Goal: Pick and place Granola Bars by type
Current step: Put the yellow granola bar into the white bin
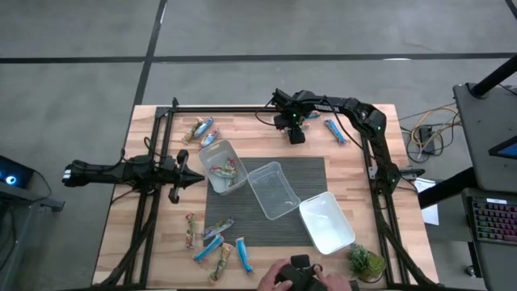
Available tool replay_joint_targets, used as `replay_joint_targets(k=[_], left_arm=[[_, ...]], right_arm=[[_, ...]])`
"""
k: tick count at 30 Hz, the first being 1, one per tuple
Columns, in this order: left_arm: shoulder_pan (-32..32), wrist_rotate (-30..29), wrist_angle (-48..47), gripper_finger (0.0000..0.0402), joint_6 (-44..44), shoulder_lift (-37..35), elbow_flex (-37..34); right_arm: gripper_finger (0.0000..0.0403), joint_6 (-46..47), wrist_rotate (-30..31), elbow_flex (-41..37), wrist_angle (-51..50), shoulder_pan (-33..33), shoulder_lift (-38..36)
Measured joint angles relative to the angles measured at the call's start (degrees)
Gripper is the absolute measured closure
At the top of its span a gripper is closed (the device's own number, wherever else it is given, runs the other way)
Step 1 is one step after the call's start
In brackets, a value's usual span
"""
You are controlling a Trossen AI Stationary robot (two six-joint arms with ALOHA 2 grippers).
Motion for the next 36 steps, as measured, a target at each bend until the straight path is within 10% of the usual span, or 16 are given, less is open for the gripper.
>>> replay_joint_targets(k=[16, 36], left_arm=[[0.0, 0.0, 0.0, 0.0401, 0.0, 0.0, 0.0], [0.0, 0.0, 0.0, 0.0401, 0.0, 0.0, 0.0]], right_arm=[[0.0332, 2.4, 0.0, 0.0, 0.7, 0.0, 0.0], [0.0344, 10.0, -4.0, 0.4, -1.6, 0.8, -8.9]])
